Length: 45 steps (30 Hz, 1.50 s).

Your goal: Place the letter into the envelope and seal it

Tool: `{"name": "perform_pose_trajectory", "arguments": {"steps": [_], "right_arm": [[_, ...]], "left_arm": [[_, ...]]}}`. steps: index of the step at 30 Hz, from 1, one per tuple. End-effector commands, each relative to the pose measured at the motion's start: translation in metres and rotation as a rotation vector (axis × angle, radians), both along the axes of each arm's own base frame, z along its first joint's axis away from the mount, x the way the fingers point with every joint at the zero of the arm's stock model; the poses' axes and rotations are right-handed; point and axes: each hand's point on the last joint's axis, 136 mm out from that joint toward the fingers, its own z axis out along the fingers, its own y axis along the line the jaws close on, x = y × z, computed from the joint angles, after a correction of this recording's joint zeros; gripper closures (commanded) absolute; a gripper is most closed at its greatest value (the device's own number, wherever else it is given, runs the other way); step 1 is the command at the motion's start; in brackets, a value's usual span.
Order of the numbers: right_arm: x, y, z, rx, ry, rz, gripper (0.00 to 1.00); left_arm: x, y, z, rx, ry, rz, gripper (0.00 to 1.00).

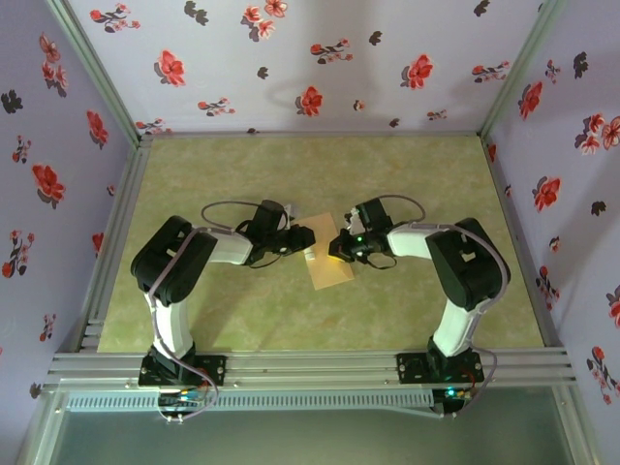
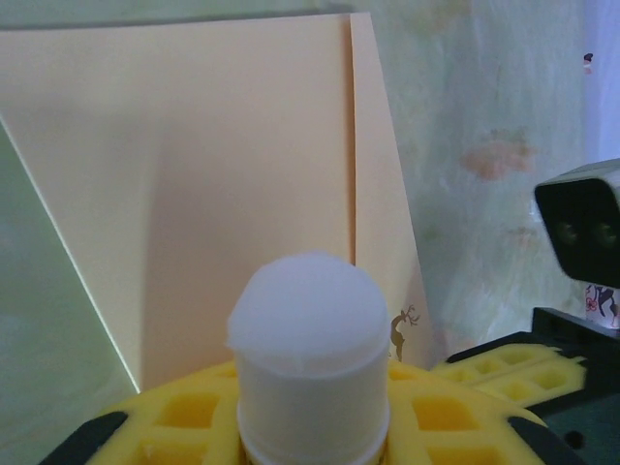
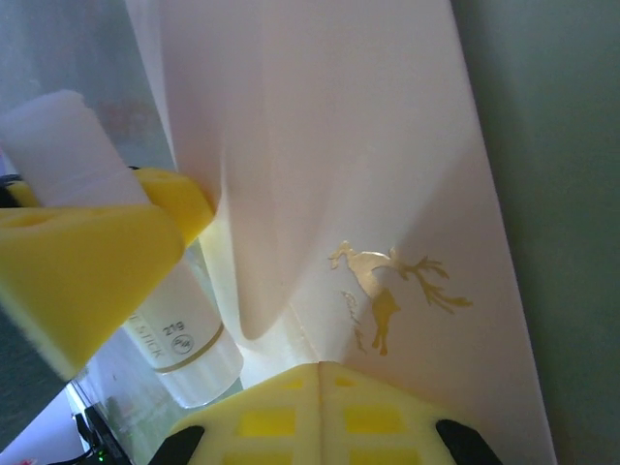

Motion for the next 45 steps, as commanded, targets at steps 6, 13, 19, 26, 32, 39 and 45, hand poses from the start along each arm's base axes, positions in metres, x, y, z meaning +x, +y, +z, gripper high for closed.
{"name": "perform_pose_trajectory", "arguments": {"steps": [6, 13, 19, 26, 32, 39, 45], "right_arm": [[-0.004, -0.001, -0.024, -0.036, 0.056, -0.023, 1.00], [-0.020, -0.028, -0.049, -0.229, 0.081, -0.048, 1.00], [-0.032, -0.035, -0.067, -0.288, 0.092, -0.054, 1.00], [-0.011, 0.000, -0.022, -0.030, 0.008, -0.038, 1.00], [0.020, 0.003, 0.030, 0.149, -0.061, -0.081, 1.00], [0.045, 0.001, 0.043, 0.195, -0.076, -0.104, 1.00], [0.057, 0.009, 0.034, 0.249, -0.050, -0.129, 1.00]], "left_arm": [[-0.003, 0.002, -0.020, 0.016, 0.050, 0.001, 1.00], [-0.003, 0.000, -0.022, 0.016, 0.055, -0.003, 1.00], [-0.003, 0.000, -0.024, 0.017, 0.061, -0.005, 1.00], [-0.004, 0.001, -0.022, 0.021, 0.057, -0.013, 1.00], [-0.005, 0.002, -0.023, 0.022, 0.057, -0.013, 1.00], [-0.005, 0.001, -0.025, 0.022, 0.058, -0.012, 1.00], [-0.006, 0.002, -0.025, 0.023, 0.057, -0.013, 1.00]]}}
